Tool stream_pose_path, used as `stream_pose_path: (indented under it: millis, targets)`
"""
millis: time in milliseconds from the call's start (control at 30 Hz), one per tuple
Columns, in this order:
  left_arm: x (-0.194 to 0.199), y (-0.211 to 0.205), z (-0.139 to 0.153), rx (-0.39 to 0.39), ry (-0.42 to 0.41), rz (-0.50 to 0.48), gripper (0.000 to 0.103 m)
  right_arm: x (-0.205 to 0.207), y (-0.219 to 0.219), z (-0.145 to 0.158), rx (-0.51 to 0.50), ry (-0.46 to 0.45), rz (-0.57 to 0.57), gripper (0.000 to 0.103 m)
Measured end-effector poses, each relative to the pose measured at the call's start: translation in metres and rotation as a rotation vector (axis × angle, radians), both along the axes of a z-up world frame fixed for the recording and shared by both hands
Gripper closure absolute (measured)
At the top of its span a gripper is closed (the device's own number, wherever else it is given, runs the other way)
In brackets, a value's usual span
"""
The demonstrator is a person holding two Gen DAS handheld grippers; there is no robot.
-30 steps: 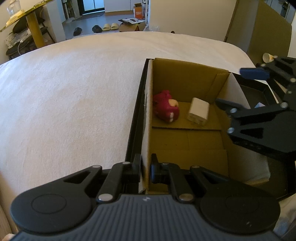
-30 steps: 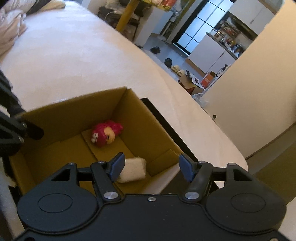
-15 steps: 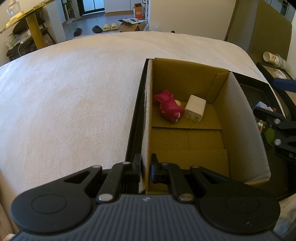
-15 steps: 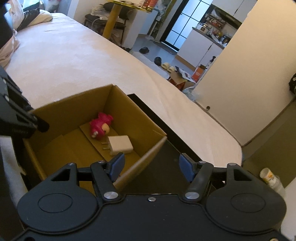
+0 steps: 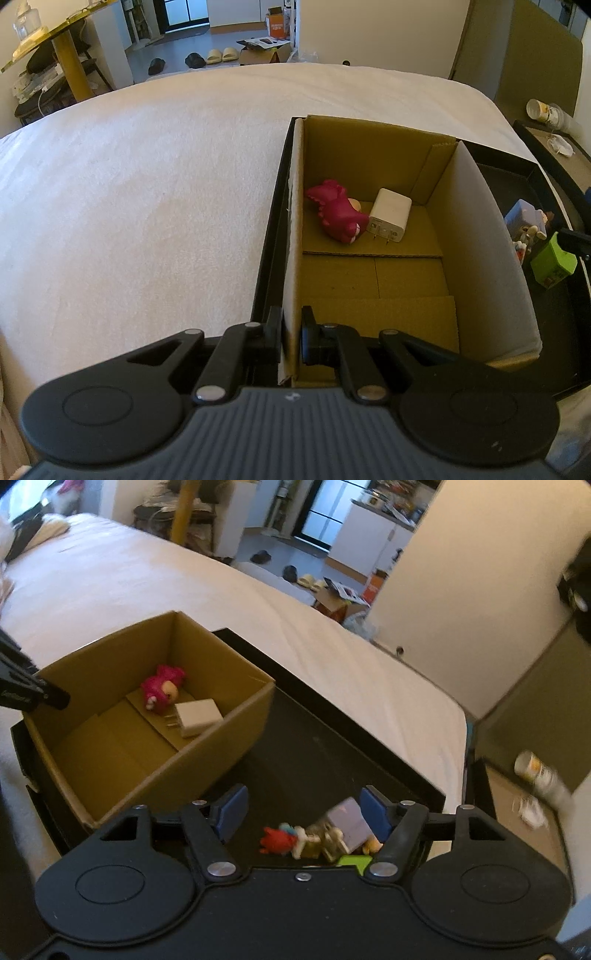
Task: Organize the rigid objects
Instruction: 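Move the right gripper back over the tray toward the green hexagonal box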
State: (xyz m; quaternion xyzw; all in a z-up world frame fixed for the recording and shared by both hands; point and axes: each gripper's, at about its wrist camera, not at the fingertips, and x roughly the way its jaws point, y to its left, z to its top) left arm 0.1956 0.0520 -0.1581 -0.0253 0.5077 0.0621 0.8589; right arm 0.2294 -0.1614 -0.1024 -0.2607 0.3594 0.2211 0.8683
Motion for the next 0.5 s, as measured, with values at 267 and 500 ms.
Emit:
stream_pose_path:
  millis: [267, 500]
  targets:
    - [0.000, 0.000, 0.001, 0.004, 0.003, 0.001, 0.094, 0.007, -0.025, -0.011, 0.032, 0.031, -0.070, 0.035]
    - [0.001, 0.000, 0.001, 0.006, 0.007, 0.004, 0.094, 0.023, -0.056, -0.027, 0.113, 0.118, -0.179, 0.035]
